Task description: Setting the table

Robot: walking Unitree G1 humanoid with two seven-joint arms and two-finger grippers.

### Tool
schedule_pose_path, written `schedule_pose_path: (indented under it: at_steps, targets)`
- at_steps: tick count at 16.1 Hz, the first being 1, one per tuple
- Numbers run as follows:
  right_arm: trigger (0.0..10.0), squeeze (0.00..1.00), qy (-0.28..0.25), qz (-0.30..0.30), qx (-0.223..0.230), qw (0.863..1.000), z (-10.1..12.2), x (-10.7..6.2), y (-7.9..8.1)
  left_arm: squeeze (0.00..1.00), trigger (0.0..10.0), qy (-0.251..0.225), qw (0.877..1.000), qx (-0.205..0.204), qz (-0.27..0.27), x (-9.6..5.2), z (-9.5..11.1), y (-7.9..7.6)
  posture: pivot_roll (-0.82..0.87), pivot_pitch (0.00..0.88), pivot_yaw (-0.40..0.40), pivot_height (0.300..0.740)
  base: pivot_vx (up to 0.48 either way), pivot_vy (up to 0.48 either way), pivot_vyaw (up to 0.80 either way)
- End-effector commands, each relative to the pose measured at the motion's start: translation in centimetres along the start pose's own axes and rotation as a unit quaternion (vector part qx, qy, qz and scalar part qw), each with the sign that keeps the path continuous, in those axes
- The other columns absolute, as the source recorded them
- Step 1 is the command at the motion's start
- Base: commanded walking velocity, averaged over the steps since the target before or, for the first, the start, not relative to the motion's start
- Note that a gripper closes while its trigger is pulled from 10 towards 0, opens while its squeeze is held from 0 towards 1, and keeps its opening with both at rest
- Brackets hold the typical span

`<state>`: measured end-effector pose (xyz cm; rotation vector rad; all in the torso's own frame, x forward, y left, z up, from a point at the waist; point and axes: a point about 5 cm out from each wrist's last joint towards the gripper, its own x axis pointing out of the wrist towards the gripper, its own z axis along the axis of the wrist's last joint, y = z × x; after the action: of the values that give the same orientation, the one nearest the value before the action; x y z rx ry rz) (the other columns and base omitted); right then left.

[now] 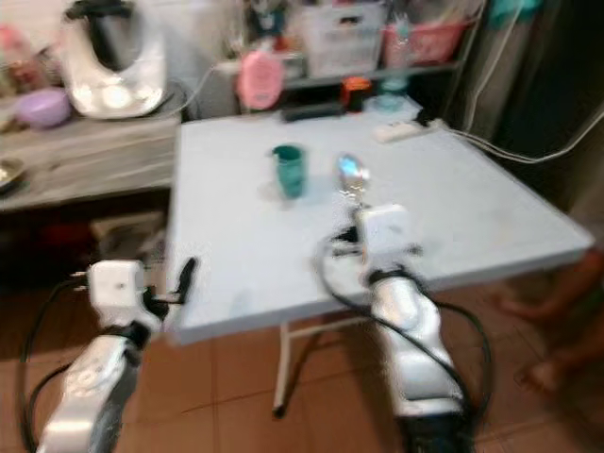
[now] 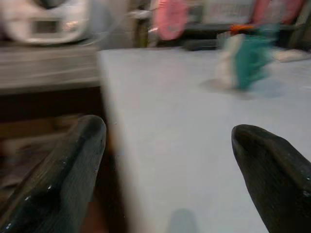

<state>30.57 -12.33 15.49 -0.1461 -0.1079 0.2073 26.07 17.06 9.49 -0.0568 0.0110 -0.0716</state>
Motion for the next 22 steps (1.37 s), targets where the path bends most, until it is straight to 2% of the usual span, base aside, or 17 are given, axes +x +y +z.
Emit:
schedule_pose_path:
  at_steps: [1, 20, 22]
  targets:
    - [10.0, 0.00, -0.011, -0.006, -0.010, 1.000, 0.46, 0.10, -0.55, 0.00, 10.0, -0.014, 1.000, 0.003, -0.001, 0.32, 0.64, -0.37, -0.24, 0.013, 0.065, 0.740, 0.000, 0.469, 0.00]
    - [10.0, 0.00, -0.013, -0.008, -0.014, 1.000, 0.25, 0.41, -0.65, 0.00, 10.0, -0.012, 1.000, 0.010, 0.004, 0.61, 0.46, -0.77, -0.23, 0.001, 0.064, 0.740, 0.000, 0.467, 0.47]
    - [10.0, 0.00, -0.012, -0.010, -0.014, 1.000, 0.22, 0.46, -0.69, 0.00, 10.0, -0.023, 1.000, 0.005, -0.004, 0.54, 0.71, -0.94, -0.23, 0.000, 0.062, 0.740, 0.000, 0.000, 0.00]
